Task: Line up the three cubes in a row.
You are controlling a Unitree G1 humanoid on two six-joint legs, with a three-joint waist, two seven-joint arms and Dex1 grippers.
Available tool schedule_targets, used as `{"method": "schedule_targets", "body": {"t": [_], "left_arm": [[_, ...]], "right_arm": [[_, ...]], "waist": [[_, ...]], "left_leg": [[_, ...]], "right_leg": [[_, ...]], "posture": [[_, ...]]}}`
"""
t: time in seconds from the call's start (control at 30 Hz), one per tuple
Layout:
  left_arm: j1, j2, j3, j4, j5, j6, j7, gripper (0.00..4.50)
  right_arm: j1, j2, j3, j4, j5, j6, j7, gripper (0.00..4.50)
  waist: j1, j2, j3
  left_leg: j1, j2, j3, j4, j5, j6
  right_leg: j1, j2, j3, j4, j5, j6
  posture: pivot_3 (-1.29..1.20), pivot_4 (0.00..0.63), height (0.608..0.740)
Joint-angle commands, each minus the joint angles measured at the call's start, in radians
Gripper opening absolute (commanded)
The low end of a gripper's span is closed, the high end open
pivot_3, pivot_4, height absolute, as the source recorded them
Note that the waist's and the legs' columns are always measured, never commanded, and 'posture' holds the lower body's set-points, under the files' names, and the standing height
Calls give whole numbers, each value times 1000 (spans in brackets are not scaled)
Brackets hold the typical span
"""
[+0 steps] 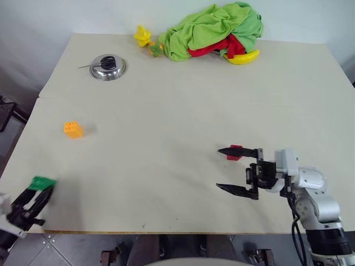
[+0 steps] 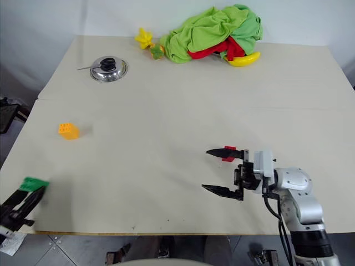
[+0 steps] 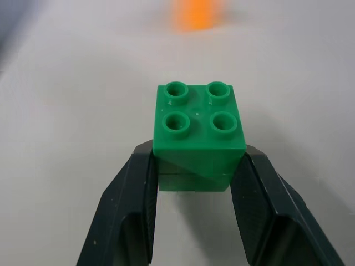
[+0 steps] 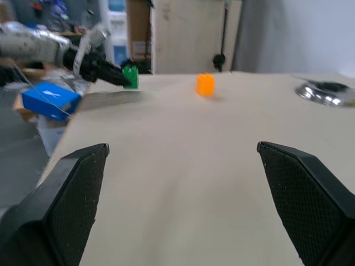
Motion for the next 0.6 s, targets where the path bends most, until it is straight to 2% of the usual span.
{"method": "schedule_targets", "body": {"t": [0.03, 0.1, 0.17, 0.23, 0.3, 0.47, 0.6], "left_arm": [[-165, 143, -193, -87, 38, 29, -148, 1486], [-335, 199, -343, -69, 92, 43, -202, 1486], [-490, 198, -450, -12, 128, 48, -227, 1486], [-738, 125, -613, 96, 191, 58, -268, 1486], [-920, 42, -737, 209, 256, 63, -299, 1486], [-1141, -123, -906, 449, 375, 11, -347, 1486], [-1235, -221, -953, 591, 433, -39, -345, 1486]], "right_arm": [[59, -34, -91, -58, 19, -14, -29, 4500], [108, -53, -139, -73, 21, -12, -44, 4500], [144, -63, -175, -82, 23, -11, -59, 4500], [211, -69, -238, -83, 18, -21, -77, 4500], [266, -65, -301, -70, 18, -40, -89, 4500], [377, -58, -423, -21, 16, -82, -100, 4500], [427, -42, -466, -24, 18, -108, -116, 4500]], "waist": [[12, 2, 0], [22, 4, 1], [22, 7, -1], [23, 9, -1], [29, 9, -1], [18, 9, -1], [12, 8, -1]], "left_leg": [[0, 0, 0, 0, 0, 0], [0, -1, -1, 0, 1, 0], [1, -2, 2, 0, 1, 1], [2, -1, 4, 0, 1, 0], [1, -3, 6, 0, 1, 0], [1, -1, 18, -1, 2, -2], [1, 0, 19, -1, 2, -3]], "right_leg": [[0, 0, 0, 1, 0, 0], [0, 1, 0, 2, 0, 0], [0, 2, 2, 2, 1, 1], [-1, 4, 2, 2, 1, 2], [-1, 8, 1, 1, 1, 2], [-1, 11, 0, -1, 1, 3], [-2, 11, 1, -1, 0, 4]], "posture": [[0, 150, 740], [0, 150, 740], [0, 150, 740], [0, 150, 740], [0, 150, 740], [0, 150, 740], [0, 150, 740]]}}
